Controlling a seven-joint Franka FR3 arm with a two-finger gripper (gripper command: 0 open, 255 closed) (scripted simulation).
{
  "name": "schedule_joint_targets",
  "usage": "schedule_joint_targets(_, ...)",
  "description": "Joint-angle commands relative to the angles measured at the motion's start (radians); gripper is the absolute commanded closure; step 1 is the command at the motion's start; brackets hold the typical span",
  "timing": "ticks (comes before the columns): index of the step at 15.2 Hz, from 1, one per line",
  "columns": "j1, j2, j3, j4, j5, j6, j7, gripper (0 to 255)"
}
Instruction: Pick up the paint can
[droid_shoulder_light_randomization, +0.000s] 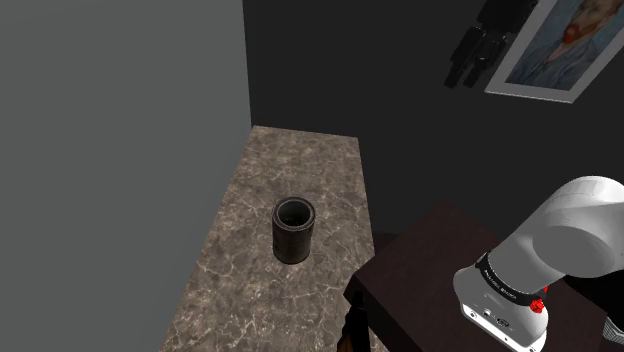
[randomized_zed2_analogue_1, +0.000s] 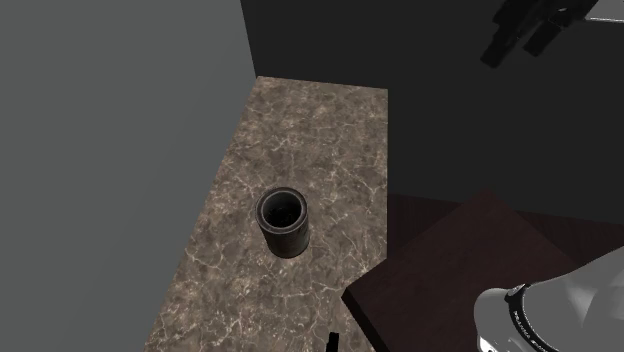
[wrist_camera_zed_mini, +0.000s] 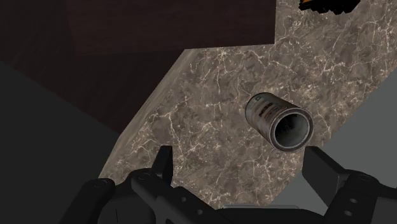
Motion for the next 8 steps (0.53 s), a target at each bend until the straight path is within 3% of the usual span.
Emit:
schedule_joint_targets(1, 0.0, 0.0, 0.0, 0.0, 0.0, 0.0, 0.0, 0)
schedule_joint_targets(8, 0.029, 0.067, 0.102, -0.146, 0.038, 0.219, 0.074, 0)
